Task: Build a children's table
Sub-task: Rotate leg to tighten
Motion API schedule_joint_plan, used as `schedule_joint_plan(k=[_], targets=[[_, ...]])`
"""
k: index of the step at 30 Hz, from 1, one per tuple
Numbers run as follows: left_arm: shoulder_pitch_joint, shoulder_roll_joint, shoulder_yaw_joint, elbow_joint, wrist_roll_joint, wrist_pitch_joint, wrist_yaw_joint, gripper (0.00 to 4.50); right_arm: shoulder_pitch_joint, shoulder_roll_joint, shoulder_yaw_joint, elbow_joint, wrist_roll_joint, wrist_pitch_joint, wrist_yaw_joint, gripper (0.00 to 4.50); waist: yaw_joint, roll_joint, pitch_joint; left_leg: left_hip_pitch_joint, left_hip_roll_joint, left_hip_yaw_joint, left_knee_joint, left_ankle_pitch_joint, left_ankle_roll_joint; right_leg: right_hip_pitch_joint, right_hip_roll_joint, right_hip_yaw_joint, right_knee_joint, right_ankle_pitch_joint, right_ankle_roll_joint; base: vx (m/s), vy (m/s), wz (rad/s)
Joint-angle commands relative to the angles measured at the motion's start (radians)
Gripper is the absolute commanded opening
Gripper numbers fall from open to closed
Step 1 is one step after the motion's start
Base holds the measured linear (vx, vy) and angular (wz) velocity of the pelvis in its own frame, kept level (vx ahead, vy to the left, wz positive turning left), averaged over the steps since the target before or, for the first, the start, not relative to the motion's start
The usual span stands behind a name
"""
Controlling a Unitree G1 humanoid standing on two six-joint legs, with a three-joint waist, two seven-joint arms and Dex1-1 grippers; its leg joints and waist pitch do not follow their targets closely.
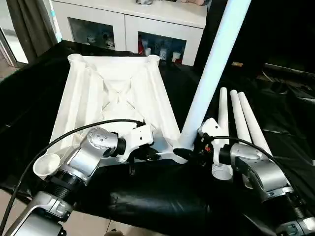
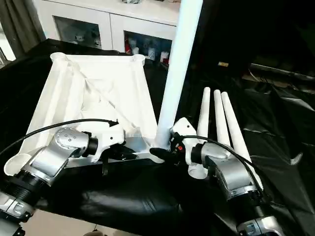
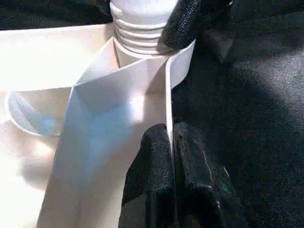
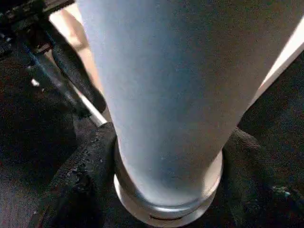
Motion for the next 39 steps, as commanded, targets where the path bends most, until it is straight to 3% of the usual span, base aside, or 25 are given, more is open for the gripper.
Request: schedule_joint_plan(k=[1, 3, 4, 6, 8, 12, 13, 16, 18, 21, 27, 32, 37, 39], targets=[[0.0, -0.023, -0.021, 0.045, 0.027, 0.032, 0.043, 0.0, -0.005, 0.025, -0.043, 0.061, -0.023, -0.008, -0.102, 2.73, 0.002, 0.005, -0.06, 0.0, 0.081, -0.03, -0.059, -0.131, 0.037, 0.045, -0.128, 0.089, -0.069, -0.25, -0.111, 0.0, 0.0, 0.0], [-0.029, -0.063, -0.007, 0.108, 0.056, 0.077, 0.146, 0.0, -0.032, 0.082, -0.097, 0.169, -0.046, -0.025, -0.265, 2.72, -0.004, 0.003, -0.056, 0.006, 0.078, -0.03, -0.059, -0.189, 0.01, 0.042, -0.131, 0.084, -0.086, -0.371, -0.091, 0.0, 0.0, 0.0], [-0.043, -0.08, -0.002, 0.137, 0.068, 0.083, 0.189, 0.0, -0.045, 0.105, -0.119, 0.21, -0.048, -0.033, -0.326, 2.72, -0.007, 0.007, -0.054, 0.005, 0.077, -0.035, -0.061, -0.207, -0.001, 0.043, -0.133, 0.08, -0.093, -0.423, -0.076, 0.0, 0.0, 0.0], [-0.092, -0.156, 0.021, 0.236, 0.086, 0.116, 0.331, 0.0, -0.093, 0.189, -0.199, 0.325, -0.023, -0.06, -0.513, 2.72, -0.012, 0.009, -0.055, 0.009, 0.08, -0.038, -0.061, -0.237, -0.016, 0.039, -0.135, 0.079, -0.099, -0.454, -0.062, 0.0, 0.0, 0.0], [-0.111, -0.189, 0.027, 0.271, 0.09, 0.132, 0.38, 0.0, -0.115, 0.219, -0.216, 0.363, -0.018, -0.073, -0.576, 2.72, -0.013, 0.016, -0.056, 0.014, 0.08, -0.04, -0.061, -0.27, -0.025, 0.035, -0.136, 0.078, -0.102, -0.46, -0.058, 0.0, 0.0, 0.0], [-0.18, -0.316, 0.015, 0.388, 0.116, 0.169, 0.517, 0.0, -0.216, 0.339, -0.2, 0.485, -0.046, -0.111, -0.728, 2.72, -0.02, 0.016, -0.056, 0.014, 0.08, -0.042, -0.063, -0.303, -0.03, 0.032, -0.134, 0.081, -0.101, -0.44, -0.061, 0.0, 0.0, 0.0], [-0.185, -0.324, 0.014, 0.397, 0.118, 0.168, 0.524, 0.0, -0.224, 0.347, -0.199, 0.495, -0.048, -0.119, -0.734, 2.72, -0.019, 0.022, -0.057, 0.014, 0.079, -0.042, -0.061, -0.309, -0.033, 0.032, -0.136, 0.081, -0.103, -0.435, -0.062, 0.0, 0.0, 0.0], [-0.212, -0.363, 0.012, 0.444, 0.121, 0.155, 0.555, 0.0, -0.265, 0.385, -0.19, 0.548, -0.063, -0.17, -0.741, 2.72, -0.017, 0.021, -0.058, 0.012, 0.078, -0.039, -0.063, -0.295, -0.021, 0.032, -0.134, 0.085, -0.098, -0.395, -0.065, 0.0, 0.0, 0.0], [-0.222, -0.374, 0.012, 0.461, 0.118, 0.14, 0.555, 0.0, -0.276, 0.391, -0.183, 0.563, -0.069, -0.189, -0.722, 3.42, -0.014, 0.019, -0.06, 0.007, 0.075, -0.037, -0.061, -0.271, -0.006, 0.037, -0.135, 0.085, -0.095, -0.38, -0.068, 0.0, 0.0, 0.0], [-0.224, -0.357, 0.002, 0.469, 0.129, 0.103, 0.545, 0.0, -0.278, 0.382, -0.185, 0.566, -0.069, -0.198, -0.707, 3.47, -0.01, 0.021, -0.061, 0.005, 0.078, -0.036, -0.063, -0.247, 0.008, 0.038, -0.134, 0.085, -0.091, -0.362, -0.071, 0.0, 0.0, 0.0], [-0.215, -0.313, -0.001, 0.466, 0.136, 0.057, 0.504, 0.0, -0.257, 0.318, -0.18, 0.534, -0.085, -0.219, -0.629, 4.07, -0.008, 0.02, -0.061, 0.005, 0.08, -0.035, -0.064, -0.251, 0.01, 0.04, -0.134, 0.085, -0.091, -0.367, -0.07, 0.0, 0.0, 0.0], [-0.187, -0.257, -0.004, 0.427, 0.13, 0.034, 0.429, 0.0, -0.194, 0.219, -0.167, 0.409, -0.096, -0.172, -0.531, 4.47, -0.005, 0.016, -0.063, 0.002, 0.079, -0.035, -0.064, -0.224, 0.025, 0.044, -0.133, 0.085, -0.092, -0.363, -0.061, 0.0, 0.0, 0.0], [-0.157, -0.207, -0.016, 0.369, 0.111, -0.016, 0.333, 0.0, -0.135, 0.118, -0.127, 0.296, -0.114, -0.134, -0.412, 4.47, -0.002, 0.016, -0.064, 0.0, 0.078, -0.031, -0.061, -0.179, 0.044, 0.044, -0.131, 0.086, -0.084, -0.307, -0.078, 0.0, 0.0, 0.0], [-0.119, -0.166, -0.033, 0.295, 0.082, -0.059, 0.225, 0.0, -0.101, 0.05, -0.104, 0.222, -0.1, -0.115, -0.302, 4.47, 0.003, 0.015, -0.065, -0.003, 0.079, -0.029, -0.059, -0.157, 0.06, 0.048, -0.129, 0.088, -0.078, -0.262, -0.083, 0.0, 0.0, 0.0]])
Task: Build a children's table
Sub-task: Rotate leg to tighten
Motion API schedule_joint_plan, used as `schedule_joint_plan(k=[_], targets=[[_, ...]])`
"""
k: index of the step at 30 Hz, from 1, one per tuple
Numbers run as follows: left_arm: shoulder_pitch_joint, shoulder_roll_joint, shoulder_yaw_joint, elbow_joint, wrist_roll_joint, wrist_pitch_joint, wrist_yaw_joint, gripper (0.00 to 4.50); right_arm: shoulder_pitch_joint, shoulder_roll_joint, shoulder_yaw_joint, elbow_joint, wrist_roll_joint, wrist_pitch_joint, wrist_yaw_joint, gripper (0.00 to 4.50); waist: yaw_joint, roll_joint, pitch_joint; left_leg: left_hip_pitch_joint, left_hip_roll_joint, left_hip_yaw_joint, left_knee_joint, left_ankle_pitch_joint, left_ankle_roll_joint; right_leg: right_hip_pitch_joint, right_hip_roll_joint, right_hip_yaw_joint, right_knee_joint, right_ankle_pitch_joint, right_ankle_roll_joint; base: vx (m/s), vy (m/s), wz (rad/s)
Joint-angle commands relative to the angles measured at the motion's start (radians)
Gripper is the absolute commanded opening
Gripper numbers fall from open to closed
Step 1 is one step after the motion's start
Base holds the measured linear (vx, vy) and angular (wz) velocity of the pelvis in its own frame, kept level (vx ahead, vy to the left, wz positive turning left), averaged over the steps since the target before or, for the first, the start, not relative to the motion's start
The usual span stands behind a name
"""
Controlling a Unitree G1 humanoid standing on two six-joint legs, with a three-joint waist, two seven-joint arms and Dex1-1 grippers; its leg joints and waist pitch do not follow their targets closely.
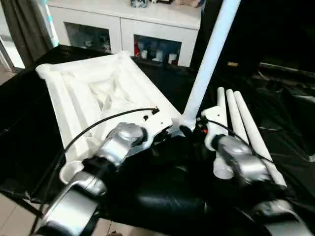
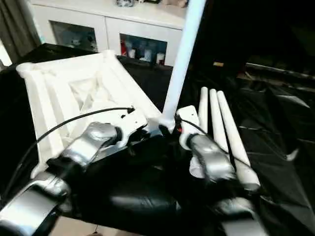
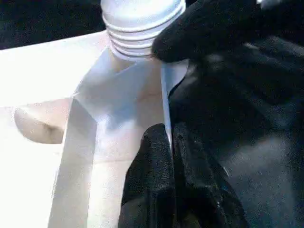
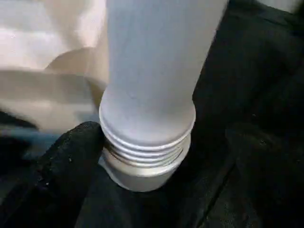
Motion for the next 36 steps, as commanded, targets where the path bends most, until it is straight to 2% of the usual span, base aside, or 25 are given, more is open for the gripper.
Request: schedule_joint_plan(k=[1, 3, 5, 6, 8, 11, 12, 13, 14, 17, 25, 30, 34, 36], targets=[[0.056, 0.042, -0.042, -0.027, -0.009, -0.048, -0.114, 0.0, 0.018, -0.06, -0.005, -0.061, 0.004, 0.028, 0.08, 4.47, 0.007, 0.001, -0.058, -0.003, 0.079, -0.029, -0.058, -0.158, 0.065, 0.047, -0.129, 0.091, -0.074, -0.255, -0.087, 0.0, 0.0, 0.0], [0.083, 0.067, -0.05, -0.081, -0.031, -0.04, -0.178, 0.0, 0.04, -0.091, 0.008, -0.115, 0.033, 0.044, 0.161, 4.47, 0.008, 0.001, -0.057, -0.007, 0.078, -0.028, -0.057, -0.145, 0.072, 0.049, -0.129, 0.09, -0.073, -0.241, -0.098, 0.0, 0.0, 0.0], [0.099, 0.082, -0.054, -0.113, -0.045, -0.042, -0.212, 0.0, 0.053, -0.107, 0.016, -0.144, 0.048, 0.053, 0.203, 4.47, 0.008, 0.003, -0.057, -0.004, 0.08, -0.027, -0.058, -0.143, 0.069, 0.046, -0.126, 0.089, -0.072, -0.243, -0.105, 0.0, 0.0, 0.0], [0.116, 0.103, -0.061, -0.152, -0.055, -0.041, -0.246, 0.0, 0.069, -0.128, 0.03, -0.178, 0.061, 0.067, 0.252, 4.47, 0.008, -0.001, -0.057, -0.005, 0.082, -0.029, -0.058, -0.143, 0.066, 0.048, -0.127, 0.088, -0.07, -0.242, -0.107, 0.0, 0.0, 0.0], [0.134, 0.124, -0.067, -0.191, -0.062, -0.043, -0.277, 0.0, 0.087, -0.151, 0.046, -0.217, 0.073, 0.087, 0.299, 4.47, 0.01, 0.002, -0.058, -0.004, 0.087, -0.029, -0.058, -0.134, 0.072, 0.045, -0.127, 0.091, -0.064, -0.204, -0.116, 0.0, 0.0, 0.0], [0.149, 0.143, -0.065, -0.223, -0.066, -0.04, -0.293, 0.0, 0.1, -0.16, 0.063, -0.24, 0.071, 0.096, 0.321, 4.47, 0.01, 0.002, -0.054, -0.005, 0.082, -0.027, -0.058, -0.147, 0.07, 0.043, -0.126, 0.089, -0.07, -0.233, -0.119, 0.0, 0.0, 0.0], [0.156, 0.151, -0.064, -0.238, -0.068, -0.038, -0.299, 0.0, 0.102, -0.159, 0.066, -0.245, 0.072, 0.098, 0.326, 4.47, 0.011, -0.002, -0.055, -0.005, 0.082, -0.028, -0.058, -0.15, 0.064, 0.045, -0.127, 0.089, -0.07, -0.254, -0.113, 0.0, 0.0, 0.0], [0.16, 0.156, -0.063, -0.246, -0.07, -0.036, -0.303, 0.0, 0.104, -0.158, 0.068, -0.248, 0.072, 0.099, 0.329, 4.47, 0.01, 0.0, -0.055, -0.006, 0.081, -0.028, -0.058, -0.152, 0.06, 0.045, -0.127, 0.088, -0.072, -0.268, -0.107, 0.0, 0.0, 0.0], [0.166, 0.16, -0.062, -0.259, -0.072, -0.034, -0.31, 0.0, 0.104, -0.154, 0.067, -0.25, 0.074, 0.098, 0.336, 4.32, 0.01, -0.003, -0.055, -0.006, 0.081, -0.028, -0.058, -0.154, 0.059, 0.045, -0.127, 0.088, -0.073, -0.275, -0.105, 0.0, 0.0, 0.0], [0.176, 0.168, -0.061, -0.284, -0.076, -0.026, -0.321, 0.0, 0.102, -0.148, 0.064, -0.256, 0.082, 0.101, 0.352, 4.12, 0.011, -0.001, -0.055, -0.006, 0.08, -0.028, -0.057, -0.153, 0.056, 0.045, -0.128, 0.088, -0.075, -0.289, -0.095, 0.0, 0.0, 0.0], [0.195, 0.184, -0.062, -0.32, -0.078, -0.004, -0.333, 0.0, 0.119, -0.157, 0.08, -0.286, 0.089, 0.12, 0.391, 3.49, 0.012, -0.006, -0.065, -0.013, 0.079, -0.027, -0.05, -0.076, 0.077, 0.048, -0.124, 0.089, -0.053, -0.152, -0.119, 0.0, 0.0, 0.0], [0.205, 0.185, -0.065, -0.326, -0.075, 0.005, -0.327, 0.0, 0.138, -0.15, 0.086, -0.287, 0.086, 0.115, 0.391, 2.94, 0.014, -0.004, -0.064, -0.012, 0.078, -0.027, -0.05, -0.094, 0.075, 0.047, -0.123, 0.087, -0.059, -0.187, -0.107, 0.0, 0.0, 0.0], [0.207, 0.183, -0.061, -0.327, -0.071, 0.015, -0.316, 0.0, 0.14, -0.14, 0.082, -0.277, 0.086, 0.115, 0.372, 2.79, 0.015, -0.003, -0.064, -0.011, 0.079, -0.027, -0.05, -0.105, 0.068, 0.046, -0.122, 0.086, -0.061, -0.198, -0.103, 0.0, 0.0, 0.0], [0.19, 0.157, -0.039, -0.291, -0.06, 0.047, -0.247, 0.0, 0.129, -0.093, 0.056, -0.202, 0.066, 0.112, 0.279, 2.77, 0.013, -0.001, -0.063, -0.012, 0.079, -0.028, -0.052, -0.112, 0.057, 0.045, -0.124, 0.086, -0.064, -0.211, -0.106, 0.0, 0.0, 0.0]])
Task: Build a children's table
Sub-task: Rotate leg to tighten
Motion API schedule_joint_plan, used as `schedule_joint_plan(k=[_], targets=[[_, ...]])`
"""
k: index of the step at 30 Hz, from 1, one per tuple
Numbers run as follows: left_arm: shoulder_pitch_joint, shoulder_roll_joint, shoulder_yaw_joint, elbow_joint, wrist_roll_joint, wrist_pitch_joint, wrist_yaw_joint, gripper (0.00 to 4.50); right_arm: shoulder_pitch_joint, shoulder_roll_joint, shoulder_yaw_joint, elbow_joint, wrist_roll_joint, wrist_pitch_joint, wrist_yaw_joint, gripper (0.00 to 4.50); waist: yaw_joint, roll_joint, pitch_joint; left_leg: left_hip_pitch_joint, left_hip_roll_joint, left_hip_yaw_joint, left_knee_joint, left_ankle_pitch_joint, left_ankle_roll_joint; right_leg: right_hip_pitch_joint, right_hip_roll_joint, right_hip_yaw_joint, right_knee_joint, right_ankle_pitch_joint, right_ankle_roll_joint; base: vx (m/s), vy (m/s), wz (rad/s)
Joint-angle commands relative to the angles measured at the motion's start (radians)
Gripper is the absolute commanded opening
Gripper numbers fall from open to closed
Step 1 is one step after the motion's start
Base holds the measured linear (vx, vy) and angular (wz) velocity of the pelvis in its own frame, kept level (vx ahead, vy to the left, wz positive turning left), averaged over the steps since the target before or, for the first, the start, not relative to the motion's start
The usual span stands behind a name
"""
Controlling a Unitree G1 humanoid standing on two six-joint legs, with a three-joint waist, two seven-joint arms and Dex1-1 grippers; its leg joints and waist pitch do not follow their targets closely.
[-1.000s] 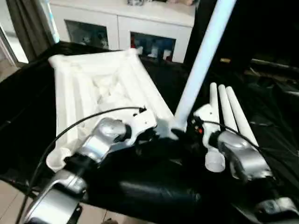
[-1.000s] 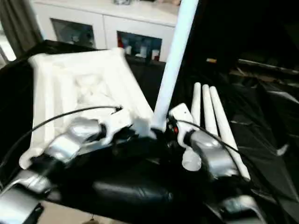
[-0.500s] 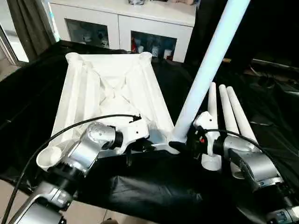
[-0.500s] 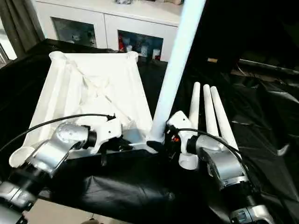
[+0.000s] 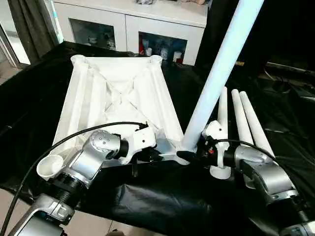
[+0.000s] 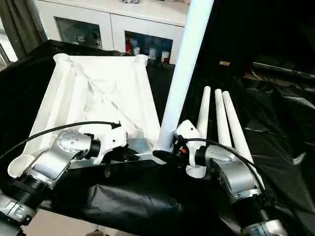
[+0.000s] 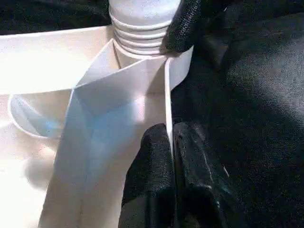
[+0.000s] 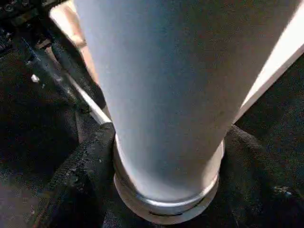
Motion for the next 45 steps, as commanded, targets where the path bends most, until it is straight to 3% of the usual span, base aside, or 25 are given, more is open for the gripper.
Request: schedule_joint_plan(k=[1, 2, 4, 6, 7, 8, 10, 11, 12, 15, 17, 23, 27, 28, 31, 32, 34, 36, 37, 40, 45], targets=[[-0.005, -0.034, -0.012, 0.058, 0.03, 0.041, 0.07, 0.0, -0.014, 0.036, -0.038, 0.091, -0.036, 0.002, -0.123, 2.77, 0.001, 0.003, -0.06, 0.003, 0.079, -0.029, -0.056, -0.122, 0.048, 0.054, -0.124, 0.084, -0.067, -0.228, -0.101, 0.0, 0.0, 0.0], [-0.035, -0.069, 0.009, 0.115, 0.051, 0.067, 0.163, 0.0, -0.034, 0.081, -0.066, 0.159, -0.049, 0.011, -0.226, 2.76, -0.003, 0.003, -0.056, 0.009, 0.077, -0.028, -0.056, -0.157, 0.032, 0.05, -0.125, 0.081, -0.079, -0.295, -0.092, -0.06, 0.002, -0.04], [-0.054, -0.09, 0.022, 0.15, 0.06, 0.08, 0.216, 0.0, -0.047, 0.109, -0.083, 0.192, -0.051, 0.019, -0.28, 2.75, -0.009, 0.001, -0.049, 0.018, 0.071, -0.032, -0.056, -0.229, 0.006, 0.05, -0.132, 0.074, -0.105, -0.462, -0.049, 0.0, 0.0, 0.0], [-0.069, -0.107, 0.031, 0.176, 0.065, 0.096, 0.253, 0.0, -0.062, 0.135, -0.098, 0.222, -0.052, 0.021, -0.335, 2.75, -0.017, 0.004, -0.042, 0.025, 0.072, -0.036, -0.06, -0.29, -0.002, 0.044, -0.13, 0.068, -0.119, -0.552, -0.013, 0.0, 0.0, 0.0], [-0.075, -0.115, 0.034, 0.186, 0.066, 0.104, 0.268, 0.0, -0.069, 0.146, -0.103, 0.235, -0.051, 0.021, -0.357, 2.75, -0.017, 0.004, -0.042, 0.031, 0.071, -0.037, -0.058, -0.313, -0.006, 0.042, -0.132, 0.065, -0.124, -0.58, -0.002, 0.0, 0.0, 0.0], [-0.127, -0.183, 0.059, 0.267, 0.076, 0.166, 0.389, 0.0, -0.14, 0.239, -0.153, 0.348, -0.044, 0.02, -0.545, 2.75, -0.022, 0.005, -0.045, 0.034, 0.069, -0.036, -0.055, -0.321, -0.009, 0.037, -0.134, 0.067, -0.128, -0.595, -0.003, 0.0, 0.0, 0.0], [-0.157, -0.226, 0.069, 0.313, 0.084, 0.192, 0.453, 0.0, -0.188, 0.294, -0.182, 0.42, -0.04, 0.007, -0.642, 2.75, -0.038, 0.013, -0.046, 0.03, 0.074, -0.053, -0.056, -0.373, -0.042, 0.044, -0.135, 0.049, -0.128, -0.603, 0.014, -0.027, 0.011, -0.05], [-0.174, -0.251, 0.071, 0.337, 0.09, 0.202, 0.484, 0.0, -0.217, 0.323, -0.195, 0.46, -0.04, -0.006, -0.688, 2.75, -0.043, 0.01, -0.047, 0.03, 0.077, -0.054, -0.058, -0.389, -0.042, 0.046, -0.134, 0.048, -0.13, -0.596, 0.02, -0.06, 0.038, -0.13], [-0.186, -0.269, 0.072, 0.353, 0.092, 0.208, 0.503, 0.0, -0.238, 0.341, -0.198, 0.487, -0.044, -0.018, -0.717, 2.75, -0.043, 0.015, -0.048, 0.03, 0.077, -0.054, -0.058, -0.399, -0.039, 0.044, -0.138, 0.05, -0.13, -0.582, 0.02, 0.0, 0.0, 0.0], [-0.223, -0.334, 0.063, 0.394, 0.104, 0.212, 0.556, 0.0, -0.3, 0.39, -0.175, 0.559, -0.072, -0.07, -0.772, 2.75, -0.04, 0.012, -0.048, 0.036, 0.071, -0.049, -0.057, -0.394, -0.03, 0.037, -0.139, 0.056, -0.129, -0.556, 0.008, 0.0, 0.0, 0.0], [-0.231, -0.348, 0.057, 0.4, 0.107, 0.205, 0.564, 0.0, -0.311, 0.399, -0.168, 0.57, -0.077, -0.085, -0.774, 3.31, -0.036, 0.008, -0.05, 0.028, 0.074, -0.048, -0.062, -0.364, -0.019, 0.042, -0.14, 0.062, -0.126, -0.518, 0.005, 0.0, 0.0, 0.0], [-0.256, -0.344, 0.041, 0.464, 0.12, 0.101, 0.553, 0.0, -0.343, 0.405, -0.188, 0.598, -0.1, -0.144, -0.794, 3.9, -0.029, 0.009, -0.059, 0.016, 0.076, -0.041, -0.065, -0.261, -0.005, 0.047, -0.137, 0.078, -0.097, -0.36, -0.05, 0.0, 0.0, 0.0], [-0.271, -0.335, 0.053, 0.509, 0.121, 0.016, 0.565, 0.0, -0.308, 0.359, -0.177, 0.505, -0.121, -0.173, -0.797, 3.9, -0.022, 0.004, -0.06, 0.014, 0.073, -0.033, -0.061, -0.21, 0.012, 0.048, -0.136, 0.082, -0.089, -0.323, -0.066, 0.0, 0.0, 0.0], [-0.271, -0.335, 0.053, 0.509, 0.121, 0.016, 0.565, 0.0, -0.308, 0.359, -0.177, 0.505, -0.121, -0.173, -0.797, 3.9, -0.018, 0.008, -0.059, 0.014, 0.071, -0.032, -0.06, -0.205, 0.017, 0.048, -0.134, 0.082, -0.092, -0.325, -0.062, 0.0, 0.0, 0.0], [-0.296, -0.327, 0.094, 0.553, 0.114, -0.077, 0.644, 0.0, -0.217, 0.306, -0.171, 0.317, -0.132, -0.131, -0.765, 3.9, -0.008, 0.005, -0.066, 0.005, 0.072, -0.032, -0.057, -0.147, 0.038, 0.054, -0.126, 0.085, -0.076, -0.24, -0.049, 0.0, 0.0, 0.0], [-0.3, -0.326, 0.112, 0.557, 0.099, -0.096, 0.646, 0.28, -0.196, 0.298, -0.175, 0.277, -0.136, -0.12, -0.761, 3.91, -0.002, 0.013, -0.07, 0.003, 0.074, -0.034, -0.056, -0.116, 0.047, 0.055, -0.127, 0.085, -0.067, -0.186, -0.057, 0.0, 0.0, 0.0], [-0.309, -0.323, 0.166, 0.554, 0.061, -0.134, 0.671, 0.57, -0.153, 0.283, -0.178, 0.192, -0.142, -0.102, -0.754, 3.9, -0.005, 0.011, -0.066, -0.004, 0.07, -0.032, -0.054, -0.11, 0.059, 0.058, -0.125, 0.082, -0.068, -0.176, -0.067, 0.0, 0.0, 0.0], [-0.307, -0.321, 0.183, 0.542, 0.05, -0.124, 0.677, 0.61, -0.142, 0.281, -0.177, 0.169, -0.14, -0.094, -0.752, 3.9, -0.003, 0.016, -0.073, -0.004, 0.07, -0.031, -0.05, -0.1, 0.059, 0.059, -0.129, 0.083, -0.064, -0.166, -0.079, 0.0, 0.0, 0.0], [-0.305, -0.319, 0.193, 0.533, 0.043, -0.116, 0.678, 0.74, -0.135, 0.28, -0.175, 0.155, -0.14, -0.089, -0.751, 3.9, -0.007, 0.016, -0.068, -0.005, 0.073, -0.032, -0.053, -0.106, 0.061, 0.055, -0.125, 0.081, -0.067, -0.166, -0.087, 0.0, 0.0, 0.0], [-0.251, -0.272, 0.274, 0.389, 0.029, -0.059, 0.778, 1.0, -0.079, 0.272, -0.162, 0.037, -0.131, -0.042, -0.747, 3.9, -0.007, 0.02, -0.066, 0.001, 0.076, -0.032, -0.054, -0.132, 0.056, 0.052, -0.124, 0.081, -0.068, -0.184, -0.097, 0.0, 0.0, 0.0], [-0.129, -0.221, 0.342, 0.164, 0.048, 0.017, 0.852, 1.35, -0.046, 0.279, -0.125, -0.003, -0.137, 0.015, -0.72, 3.9, -0.008, 0.026, -0.064, 0.003, 0.083, -0.032, -0.057, -0.153, 0.032, 0.05, -0.127, 0.083, -0.065, -0.192, -0.108, 0.0, 0.0, 0.0]])
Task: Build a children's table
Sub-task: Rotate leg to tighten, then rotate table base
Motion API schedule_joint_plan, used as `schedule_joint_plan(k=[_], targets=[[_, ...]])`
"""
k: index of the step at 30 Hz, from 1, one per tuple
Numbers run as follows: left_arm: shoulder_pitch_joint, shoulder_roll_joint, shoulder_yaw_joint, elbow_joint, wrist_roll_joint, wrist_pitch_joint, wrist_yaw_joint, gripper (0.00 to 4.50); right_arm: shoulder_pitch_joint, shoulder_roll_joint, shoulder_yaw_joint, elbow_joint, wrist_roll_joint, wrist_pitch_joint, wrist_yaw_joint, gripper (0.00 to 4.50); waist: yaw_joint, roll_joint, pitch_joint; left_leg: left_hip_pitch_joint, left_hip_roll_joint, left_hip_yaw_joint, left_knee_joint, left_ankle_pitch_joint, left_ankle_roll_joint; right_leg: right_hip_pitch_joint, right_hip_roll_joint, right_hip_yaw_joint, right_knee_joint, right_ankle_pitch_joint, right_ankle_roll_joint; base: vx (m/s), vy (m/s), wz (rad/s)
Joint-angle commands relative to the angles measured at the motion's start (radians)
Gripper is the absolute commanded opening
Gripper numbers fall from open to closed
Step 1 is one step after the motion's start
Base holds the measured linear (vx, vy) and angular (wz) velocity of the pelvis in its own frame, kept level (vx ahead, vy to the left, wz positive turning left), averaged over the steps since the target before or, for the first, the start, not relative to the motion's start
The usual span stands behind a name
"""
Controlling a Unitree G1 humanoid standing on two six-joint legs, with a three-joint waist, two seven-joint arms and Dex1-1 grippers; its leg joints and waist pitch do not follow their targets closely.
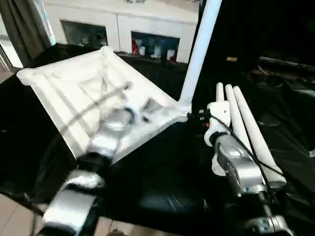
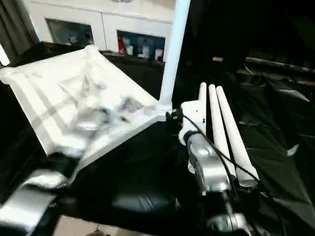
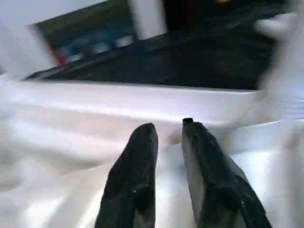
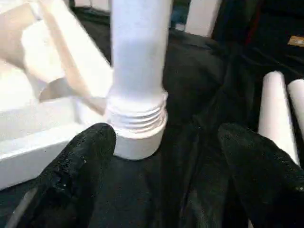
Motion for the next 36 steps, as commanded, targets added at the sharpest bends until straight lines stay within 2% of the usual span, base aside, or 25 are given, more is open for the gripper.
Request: schedule_joint_plan(k=[1, 2, 4, 5, 6, 7, 8, 9, 10, 11, 12, 14, 15, 17, 20, 21, 23, 24, 26, 27, 30, 31, 32, 33, 36], targets=[[0.051, 0.007, 0.03, -0.111, 0.021, 0.051, 0.047, 1.48, 0.01, 0.003, 0.026, -0.007, -0.01, 0.033, 0.018, 3.9, 0.003, 0.006, -0.066, 0.005, 0.077, -0.028, -0.061, -0.152, 0.038, 0.056, -0.123, 0.086, -0.067, -0.21, -0.102, 0.0, 0.0, 0.0], [0.089, 0.018, 0.051, -0.177, 0.038, 0.077, 0.07, 1.59, 0.008, 0.008, 0.037, 0.005, -0.013, 0.041, 0.028, 3.9, 0.003, 0.01, -0.069, 0.006, 0.082, -0.03, -0.061, -0.149, 0.032, 0.058, -0.125, 0.088, -0.058, -0.19, -0.111, 0.0, 0.0, 0.0], [0.199, 0.02, 0.121, -0.365, 0.07, 0.173, 0.134, 1.76, -0.009, 0.025, 0.057, 0.039, -0.021, 0.061, 0.04, 3.9, 0.001, 0.005, -0.064, 0.004, 0.079, -0.029, -0.063, -0.172, 0.031, 0.057, -0.123, 0.086, -0.065, -0.234, -0.098, 0.0, 0.0, 0.0], [0.215, 0.017, 0.131, -0.392, 0.073, 0.188, 0.145, 1.76, -0.012, 0.027, 0.059, 0.043, -0.022, 0.064, 0.04, 3.9, 0.001, 0.008, -0.064, 0.005, 0.083, -0.032, -0.064, -0.176, 0.025, 0.059, -0.127, 0.086, -0.064, -0.238, -0.104, 0.0, 0.0, 0.0], [0.24, 0.011, 0.147, -0.435, 0.078, 0.212, 0.163, 1.87, -0.016, 0.03, 0.063, 0.05, -0.023, 0.069, 0.041, 3.9, 0.001, 0.008, -0.06, 0.006, 0.079, -0.029, -0.064, -0.182, 0.028, 0.052, -0.122, 0.085, -0.072, -0.258, -0.096, 0.0, 0.0, 0.0], [0.274, 0.002, 0.169, -0.496, 0.09, 0.239, 0.189, 1.95, -0.024, 0.034, 0.066, 0.061, -0.026, 0.071, 0.038, 3.9, 0.0, -0.002, -0.059, 0.005, 0.078, -0.028, -0.064, -0.189, 0.027, 0.053, -0.12, 0.085, -0.075, -0.275, -0.089, 0.0, 0.0, 0.0], [0.302, 0.0, 0.179, -0.546, 0.094, 0.264, 0.204, 1.95, -0.03, 0.037, 0.068, 0.068, -0.029, 0.072, 0.035, 3.9, 0.002, 0.006, -0.06, 0.008, 0.079, -0.03, -0.064, -0.193, 0.022, 0.052, -0.119, 0.086, -0.072, -0.279, -0.086, 0.0, 0.0, 0.0], [0.331, -0.002, 0.189, -0.594, 0.104, 0.283, 0.216, 2.13, -0.04, 0.041, 0.069, 0.082, -0.031, 0.074, 0.033, 3.9, 0.001, 0.0, -0.058, 0.008, 0.079, -0.03, -0.064, -0.201, 0.021, 0.05, -0.118, 0.086, -0.072, -0.288, -0.077, 0.0, 0.0, 0.0], [0.352, -0.008, 0.205, -0.633, 0.115, 0.289, 0.235, 2.13, -0.05, 0.045, 0.07, 0.098, -0.033, 0.075, 0.031, 3.9, 0.003, 0.003, -0.056, 0.011, 0.077, -0.029, -0.065, -0.209, 0.022, 0.046, -0.116, 0.085, -0.079, -0.305, -0.068, 0.0, 0.0, 0.0], [0.374, -0.009, 0.219, -0.675, 0.13, 0.298, 0.25, 2.29, -0.061, 0.048, 0.07, 0.112, -0.034, 0.072, 0.028, 3.9, 0.002, -0.005, -0.054, 0.015, 0.076, -0.029, -0.065, -0.231, 0.018, 0.042, -0.115, 0.085, -0.081, -0.327, -0.061, 0.0, 0.0, 0.0], [0.391, -0.011, 0.233, -0.708, 0.148, 0.3, 0.268, 2.29, -0.071, 0.053, 0.07, 0.124, -0.034, 0.07, 0.026, 3.9, 0.002, 0.0, -0.055, 0.01, 0.079, -0.034, -0.067, -0.235, 0.011, 0.047, -0.116, 0.084, -0.078, -0.33, -0.052, 0.0, 0.0, 0.0], [0.417, -0.009, 0.259, -0.763, 0.175, 0.303, 0.304, 2.55, -0.086, 0.06, 0.071, 0.146, -0.032, 0.068, 0.025, 3.9, 0.004, 0.001, -0.053, 0.017, 0.076, -0.031, -0.066, -0.245, 0.01, 0.039, -0.112, 0.085, -0.084, -0.335, -0.037, 0.0, 0.0, 0.0], [0.437, -0.007, 0.291, -0.795, 0.206, 0.304, 0.345, 2.55, -0.098, 0.067, 0.074, 0.17, -0.034, 0.062, 0.024, 3.9, -0.002, -0.004, -0.054, 0.011, 0.079, -0.038, -0.07, -0.261, 0.001, 0.047, -0.114, 0.084, -0.078, -0.32, -0.043, 0.0, 0.0, 0.0], [0.46, -0.007, 0.335, -0.82, 0.236, 0.328, 0.392, 2.68, -0.106, 0.074, 0.08, 0.191, -0.04, 0.058, 0.024, 3.9, -0.003, -0.006, -0.054, 0.008, 0.076, -0.037, -0.069, -0.247, 0.003, 0.047, -0.112, 0.086, -0.075, -0.289, -0.036, 0.0, 0.0, 0.0], [0.486, -0.005, 0.357, -0.859, 0.264, 0.379, 0.438, 3.0, -0.111, 0.079, 0.081, 0.198, -0.044, 0.056, 0.027, 3.9, -0.002, -0.006, -0.056, 0.009, 0.075, -0.036, -0.067, -0.232, 0.005, 0.047, -0.11, 0.086, -0.069, -0.254, -0.041, 0.0, 0.0, 0.0], [0.502, -0.012, 0.389, -0.865, 0.26, 0.421, 0.459, 3.0, -0.112, 0.081, 0.081, 0.201, -0.044, 0.053, 0.028, 3.9, -0.001, -0.009, -0.057, 0.009, 0.074, -0.034, -0.065, -0.23, 0.008, 0.046, -0.111, 0.087, -0.069, -0.254, -0.043, 0.0, 0.0, 0.0], [0.512, -0.013, 0.408, -0.857, 0.254, 0.438, 0.466, 3.06, -0.112, 0.082, 0.081, 0.201, -0.044, 0.052, 0.028, 3.9, 0.002, -0.004, -0.055, 0.011, 0.072, -0.034, -0.065, -0.239, 0.009, 0.044, -0.111, 0.086, -0.074, -0.276, -0.042, 0.0, 0.0, 0.0], [0.53, -0.024, 0.425, -0.833, 0.234, 0.47, 0.451, 3.06, -0.113, 0.083, 0.08, 0.206, -0.047, 0.048, 0.029, 3.9, 0.002, -0.006, -0.055, 0.01, 0.072, -0.035, -0.066, -0.246, 0.008, 0.045, -0.111, 0.085, -0.076, -0.29, -0.035, 0.0, 0.0, 0.0], [0.543, -0.029, 0.418, -0.815, 0.226, 0.487, 0.433, 3.06, -0.113, 0.083, 0.08, 0.209, -0.048, 0.046, 0.029, 3.9, 0.002, -0.003, -0.055, 0.011, 0.072, -0.037, -0.067, -0.258, 0.004, 0.043, -0.11, 0.085, -0.078, -0.304, -0.027, 0.0, 0.0, 0.0], [0.566, -0.022, 0.373, -0.79, 0.22, 0.505, 0.376, 3.06, -0.112, 0.083, 0.08, 0.212, -0.049, 0.042, 0.03, 3.9, 0.002, -0.002, -0.054, 0.012, 0.072, -0.038, -0.067, -0.268, 0.004, 0.041, -0.11, 0.085, -0.08, -0.309, -0.024, 0.0, 0.0, 0.0], [0.594, -0.029, 0.307, -0.802, 0.205, 0.548, 0.305, 3.06, -0.111, 0.083, 0.079, 0.213, -0.049, 0.04, 0.032, 3.9, 0.005, -0.002, -0.054, 0.013, 0.073, -0.039, -0.068, -0.279, 0.0, 0.04, -0.113, 0.085, -0.082, -0.329, -0.02, 0.0, 0.0, 0.0], [0.608, -0.02, 0.262, -0.815, 0.19, 0.578, 0.258, 3.06, -0.111, 0.083, 0.078, 0.212, -0.051, 0.039, 0.032, 3.9, 0.005, 0.002, -0.053, 0.014, 0.075, -0.04, -0.069, -0.291, -0.005, 0.038, -0.113, 0.086, -0.082, -0.327, -0.023, 0.0, 0.0, 0.0], [0.608, -0.02, 0.262, -0.815, 0.19, 0.578, 0.258, 3.06, -0.111, 0.083, 0.078, 0.212, -0.051, 0.039, 0.032, 3.9, 0.006, 0.0, -0.053, 0.015, 0.076, -0.04, -0.07, -0.295, -0.007, 0.039, -0.115, 0.086, -0.084, -0.328, -0.023, 0.0, 0.0, 0.0], [0.626, 0.001, 0.187, -0.834, 0.164, 0.627, 0.182, 3.06, -0.112, 0.082, 0.076, 0.207, -0.052, 0.039, 0.032, 3.9, 0.006, 0.002, -0.054, 0.014, 0.075, -0.041, -0.071, -0.303, -0.011, 0.04, -0.115, 0.087, -0.081, -0.324, -0.027, 0.0, 0.0, 0.0], [0.631, 0.016, 0.128, -0.858, 0.134, 0.671, 0.122, 3.06, -0.112, 0.075, 0.071, 0.187, -0.053, 0.045, 0.03, 3.9, 0.004, 0.001, -0.054, 0.013, 0.073, -0.039, -0.07, -0.29, -0.012, 0.042, -0.114, 0.088, -0.078, -0.294, -0.04, 0.0, 0.0, 0.0]])
